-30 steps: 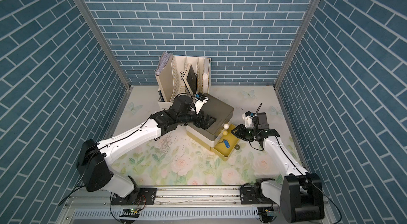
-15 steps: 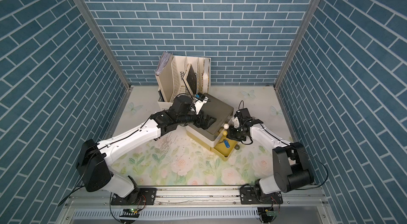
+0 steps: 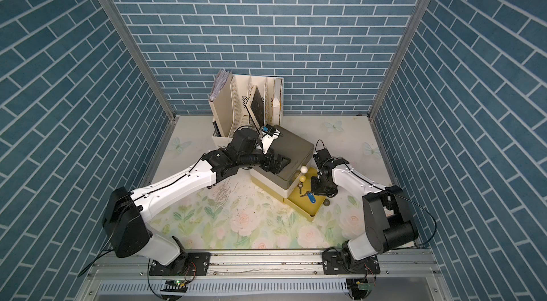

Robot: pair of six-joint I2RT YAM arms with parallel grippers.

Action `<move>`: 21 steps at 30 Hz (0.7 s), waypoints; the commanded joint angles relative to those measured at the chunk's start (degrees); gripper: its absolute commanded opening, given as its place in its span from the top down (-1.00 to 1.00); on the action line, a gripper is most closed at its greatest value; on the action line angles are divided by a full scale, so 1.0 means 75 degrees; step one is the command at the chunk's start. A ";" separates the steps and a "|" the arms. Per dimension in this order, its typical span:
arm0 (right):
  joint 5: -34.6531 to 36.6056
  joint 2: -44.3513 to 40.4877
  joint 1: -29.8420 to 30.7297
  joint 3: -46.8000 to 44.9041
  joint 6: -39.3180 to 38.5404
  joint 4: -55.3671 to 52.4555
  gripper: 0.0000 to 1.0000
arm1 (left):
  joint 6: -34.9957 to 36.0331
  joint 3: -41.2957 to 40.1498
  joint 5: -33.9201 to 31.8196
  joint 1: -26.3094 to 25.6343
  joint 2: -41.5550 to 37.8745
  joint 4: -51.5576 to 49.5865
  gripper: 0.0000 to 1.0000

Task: Take the keys out of the drawer
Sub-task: Open the drawer in the storage box.

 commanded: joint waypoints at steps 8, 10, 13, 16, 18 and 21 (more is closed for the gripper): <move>0.0659 -0.0478 0.0011 -0.0505 -0.0336 -0.1115 0.42 | -0.0127 -0.0202 -0.0062 -0.0029 0.0178 -0.0477 -0.99; 0.0663 -0.0595 0.0011 -0.0546 -0.0305 -0.1140 0.42 | -0.0137 -0.0203 -0.0050 -0.0020 0.0185 -0.0468 -1.00; 0.0698 -0.0673 0.0013 -0.0490 -0.0234 -0.1254 0.43 | -0.0147 -0.0203 -0.0049 -0.0030 0.0178 -0.0437 -1.00; 0.0550 -0.0682 0.0019 -0.0487 -0.0228 -0.1228 0.42 | -0.0160 -0.0210 -0.0049 -0.0031 0.0167 -0.0414 -1.00; 0.0513 -0.0682 0.0020 -0.0485 -0.0215 -0.1227 0.42 | -0.0182 -0.0233 -0.0049 -0.0031 0.0156 -0.0401 -1.00; 0.0455 -0.0759 0.0015 -0.0422 -0.0196 -0.1181 0.41 | -0.0180 -0.0246 -0.0061 -0.0030 0.0133 -0.0405 -1.00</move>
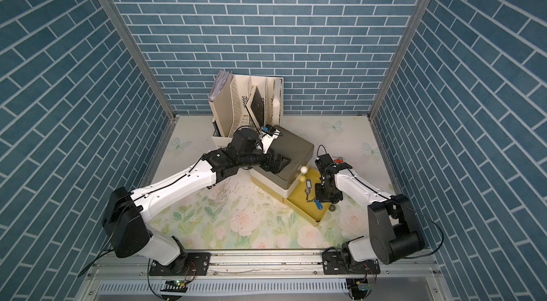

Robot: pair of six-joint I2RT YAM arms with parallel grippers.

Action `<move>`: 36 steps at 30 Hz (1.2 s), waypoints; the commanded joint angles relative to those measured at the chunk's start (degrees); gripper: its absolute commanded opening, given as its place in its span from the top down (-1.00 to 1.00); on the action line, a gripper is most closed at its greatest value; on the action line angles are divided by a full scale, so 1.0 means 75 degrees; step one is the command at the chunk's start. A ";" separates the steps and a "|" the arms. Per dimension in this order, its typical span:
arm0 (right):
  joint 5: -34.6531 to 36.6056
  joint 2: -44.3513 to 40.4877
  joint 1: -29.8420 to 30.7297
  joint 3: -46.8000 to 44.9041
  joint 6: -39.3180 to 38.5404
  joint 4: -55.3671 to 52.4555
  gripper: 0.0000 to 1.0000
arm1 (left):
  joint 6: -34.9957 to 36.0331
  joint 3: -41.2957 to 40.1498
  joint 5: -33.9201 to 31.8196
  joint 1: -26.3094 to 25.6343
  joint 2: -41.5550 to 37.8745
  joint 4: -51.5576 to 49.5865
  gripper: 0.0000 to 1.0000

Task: Take the keys out of the drawer
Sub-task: Open the drawer in the storage box, then pick up the key from the drawer.

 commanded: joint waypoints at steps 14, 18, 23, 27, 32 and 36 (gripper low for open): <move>-0.1542 -0.0835 -0.0020 -0.0466 0.1571 0.1347 0.05 | -0.0071 -0.0312 -0.0128 -0.0029 0.0055 -0.0507 -0.99; -0.1553 -0.0914 -0.0015 -0.0660 0.1950 0.1521 0.05 | -0.0059 -0.0360 -0.0140 -0.0032 0.0024 -0.0484 -0.99; -0.1266 -0.0987 -0.0015 -0.0711 0.2215 0.1303 0.06 | 0.0011 -0.0354 -0.0187 -0.0024 0.0023 -0.0496 -1.00; -0.1067 -0.1011 -0.0015 -0.0725 0.2324 0.1156 0.06 | 0.0035 -0.0348 -0.0152 -0.0031 0.0048 -0.0474 -0.99; -0.0969 -0.0685 -0.0015 -0.0632 0.2314 0.0963 0.08 | 0.0081 -0.0315 -0.0140 -0.0030 0.0061 -0.0477 -0.99; -0.0966 -0.0409 -0.0004 -0.0503 0.2299 0.0878 0.09 | 0.0151 -0.0283 -0.0165 -0.0029 0.0050 -0.0490 -0.99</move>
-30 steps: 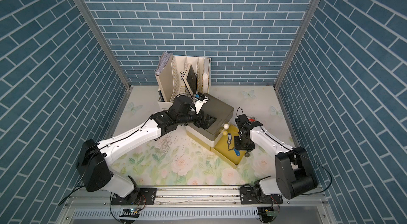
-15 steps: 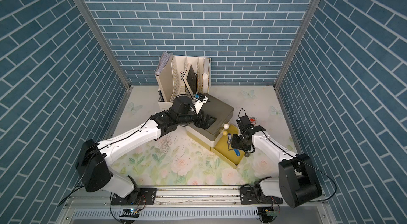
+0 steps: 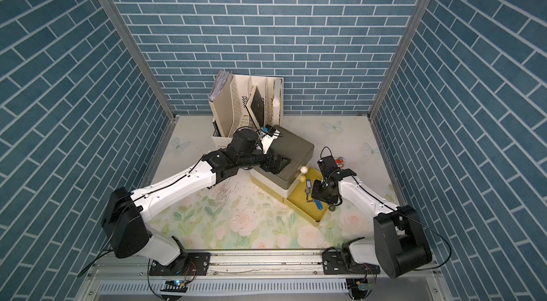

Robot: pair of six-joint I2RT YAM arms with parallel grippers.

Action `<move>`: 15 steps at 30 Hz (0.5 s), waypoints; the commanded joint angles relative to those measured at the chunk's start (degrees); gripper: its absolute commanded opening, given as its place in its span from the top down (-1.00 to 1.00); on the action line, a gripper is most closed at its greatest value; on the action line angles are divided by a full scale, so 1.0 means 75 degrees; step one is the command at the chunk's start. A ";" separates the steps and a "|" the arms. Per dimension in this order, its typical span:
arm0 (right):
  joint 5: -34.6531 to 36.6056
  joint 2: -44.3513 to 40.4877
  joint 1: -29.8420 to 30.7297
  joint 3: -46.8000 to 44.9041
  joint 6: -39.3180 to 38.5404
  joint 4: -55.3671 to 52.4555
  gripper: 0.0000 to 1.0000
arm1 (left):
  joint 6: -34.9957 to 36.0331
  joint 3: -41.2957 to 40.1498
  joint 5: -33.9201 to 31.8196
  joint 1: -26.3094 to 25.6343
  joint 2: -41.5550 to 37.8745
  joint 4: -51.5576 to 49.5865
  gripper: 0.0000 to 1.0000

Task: Take the keys out of the drawer
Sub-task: Pick up the key from the drawer.

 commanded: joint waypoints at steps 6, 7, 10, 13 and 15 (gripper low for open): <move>-0.0006 0.0599 -0.0001 0.0155 0.0180 -0.0196 0.10 | 0.0164 -0.0246 -0.0143 -0.0016 0.0081 -0.0621 -0.99; -0.0041 0.0612 -0.0001 0.0155 0.0194 -0.0143 0.11 | 0.0192 -0.0270 -0.0154 -0.0007 0.0087 -0.0621 -1.00; -0.0144 0.0636 0.0011 0.0130 0.0240 -0.0003 0.16 | 0.0226 -0.0313 -0.0155 0.0002 0.0079 -0.0627 -1.00; -0.0084 0.0613 0.0014 0.0091 0.0312 0.0090 0.26 | 0.0250 -0.0377 -0.0167 0.0024 0.0047 -0.0602 -0.99; -0.0004 0.0600 0.0012 0.0105 0.0336 0.0090 0.28 | 0.0252 -0.0427 -0.0155 0.0040 0.0026 -0.0583 -0.99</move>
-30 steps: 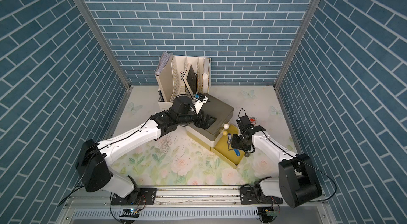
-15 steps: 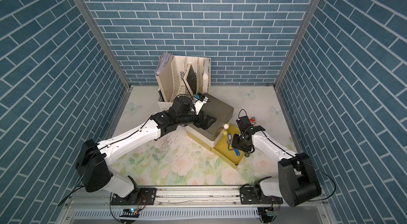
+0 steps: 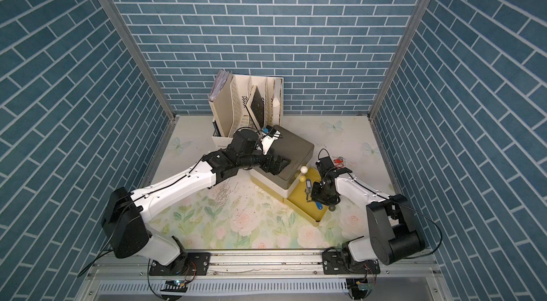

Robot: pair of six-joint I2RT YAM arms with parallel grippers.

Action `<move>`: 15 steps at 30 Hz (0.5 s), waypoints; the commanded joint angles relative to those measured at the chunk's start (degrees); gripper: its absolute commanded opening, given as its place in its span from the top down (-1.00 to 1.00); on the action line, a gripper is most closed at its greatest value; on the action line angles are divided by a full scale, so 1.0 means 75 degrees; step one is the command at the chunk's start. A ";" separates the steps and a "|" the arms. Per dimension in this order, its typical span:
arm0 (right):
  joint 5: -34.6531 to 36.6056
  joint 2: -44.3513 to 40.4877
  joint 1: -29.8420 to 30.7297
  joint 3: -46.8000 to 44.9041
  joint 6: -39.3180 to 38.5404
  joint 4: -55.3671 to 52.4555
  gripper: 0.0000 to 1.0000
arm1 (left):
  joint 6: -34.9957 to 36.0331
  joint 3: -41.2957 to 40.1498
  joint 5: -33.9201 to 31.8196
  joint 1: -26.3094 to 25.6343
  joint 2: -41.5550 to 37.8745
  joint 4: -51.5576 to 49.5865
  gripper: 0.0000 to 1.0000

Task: Take the keys out of the drawer
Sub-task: Pick up the key from the drawer.

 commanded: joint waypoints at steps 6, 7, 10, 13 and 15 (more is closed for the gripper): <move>0.0178 0.0108 0.0014 0.0094 0.0205 0.0116 0.37 | -0.0004 -0.0402 -0.0139 0.0037 0.0023 -0.0641 -1.00; 0.0179 0.0122 0.0008 0.0087 0.0215 0.0149 0.42 | -0.0013 -0.0421 -0.0141 0.0044 0.0012 -0.0652 -1.00; 0.0224 0.0135 0.0008 0.0117 0.0216 0.0190 0.52 | -0.0002 -0.0456 -0.0181 0.0049 -0.0028 -0.0677 -1.00; 0.0246 0.0169 0.0009 0.0151 0.0195 0.0190 0.55 | -0.0014 -0.0466 -0.0203 0.0048 -0.0059 -0.0694 -0.99; 0.0267 0.0172 0.0009 0.0166 0.0181 0.0180 0.55 | -0.0025 -0.0471 -0.0191 0.0050 -0.0061 -0.0682 -1.00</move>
